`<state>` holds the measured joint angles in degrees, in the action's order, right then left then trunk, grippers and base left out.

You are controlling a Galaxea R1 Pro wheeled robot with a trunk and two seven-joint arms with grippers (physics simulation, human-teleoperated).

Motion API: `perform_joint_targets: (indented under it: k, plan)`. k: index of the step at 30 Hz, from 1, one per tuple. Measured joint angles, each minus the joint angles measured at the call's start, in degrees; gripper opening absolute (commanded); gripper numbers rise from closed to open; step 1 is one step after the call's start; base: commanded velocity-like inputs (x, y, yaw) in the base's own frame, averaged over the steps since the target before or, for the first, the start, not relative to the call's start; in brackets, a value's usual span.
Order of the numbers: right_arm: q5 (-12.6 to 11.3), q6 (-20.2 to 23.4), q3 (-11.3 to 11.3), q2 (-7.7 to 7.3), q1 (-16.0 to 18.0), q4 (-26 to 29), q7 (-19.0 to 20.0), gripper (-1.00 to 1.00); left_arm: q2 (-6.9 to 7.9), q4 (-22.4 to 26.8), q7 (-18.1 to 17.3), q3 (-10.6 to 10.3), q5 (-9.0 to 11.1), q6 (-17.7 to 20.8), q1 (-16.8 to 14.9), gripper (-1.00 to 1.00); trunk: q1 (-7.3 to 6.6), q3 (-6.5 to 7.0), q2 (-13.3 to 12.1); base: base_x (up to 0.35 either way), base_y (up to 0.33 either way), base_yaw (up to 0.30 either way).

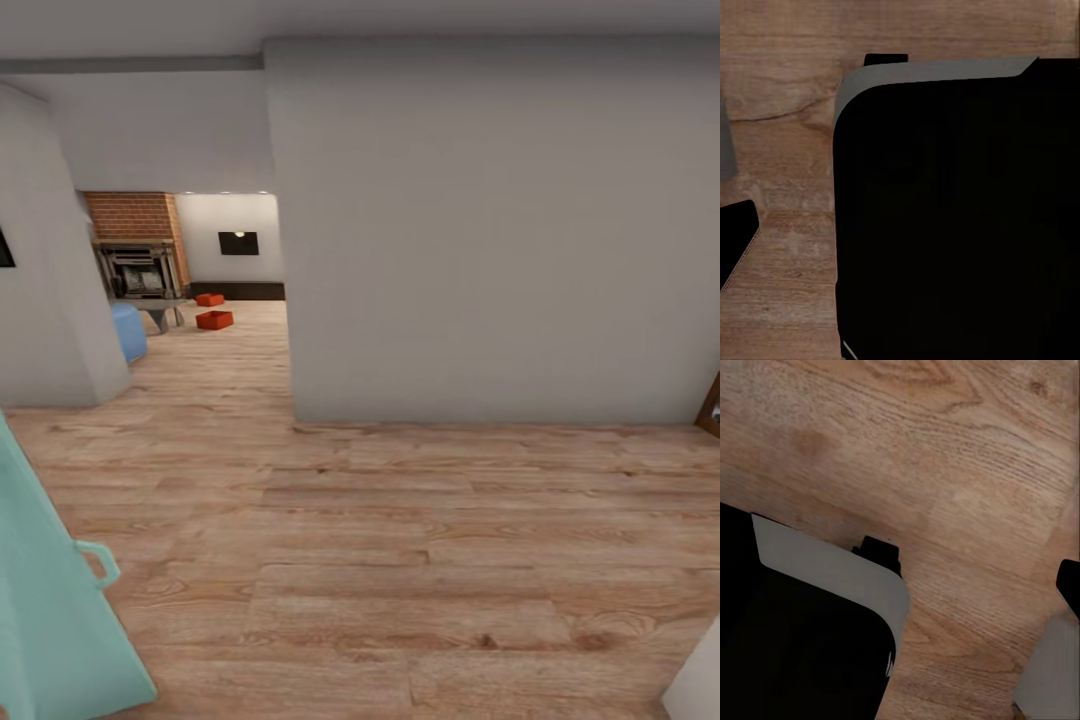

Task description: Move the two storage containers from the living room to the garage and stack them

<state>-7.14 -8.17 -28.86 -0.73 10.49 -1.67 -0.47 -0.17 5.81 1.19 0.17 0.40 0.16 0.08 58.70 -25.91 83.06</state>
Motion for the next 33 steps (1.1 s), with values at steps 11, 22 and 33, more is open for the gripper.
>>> perform_joint_targets:
  k: [11,22,33]
  plan:
    - [0.0,0.0,0.0,0.0,0.0,0.0,0.0,1.0,0.0,0.0,0.0,0.0,0.0,0.0,0.0,1.0,0.0,0.0,0.0,0.323,0.0,0.0]
    - [-0.1,0.0,0.0,0.0,0.0,0.0,0.0,1.0,-0.01,0.0,0.0,0.0,0.0,0.0,0.0,1.0,0.0,0.0,0.0,0.323,0.0,0.0]
    - [-0.1,0.0,0.0,0.0,0.0,0.0,0.0,1.0,0.01,0.0,0.0,0.0,0.0,0.0,0.0,1.0,0.0,0.0,0.0,0.323,0.0,0.0]
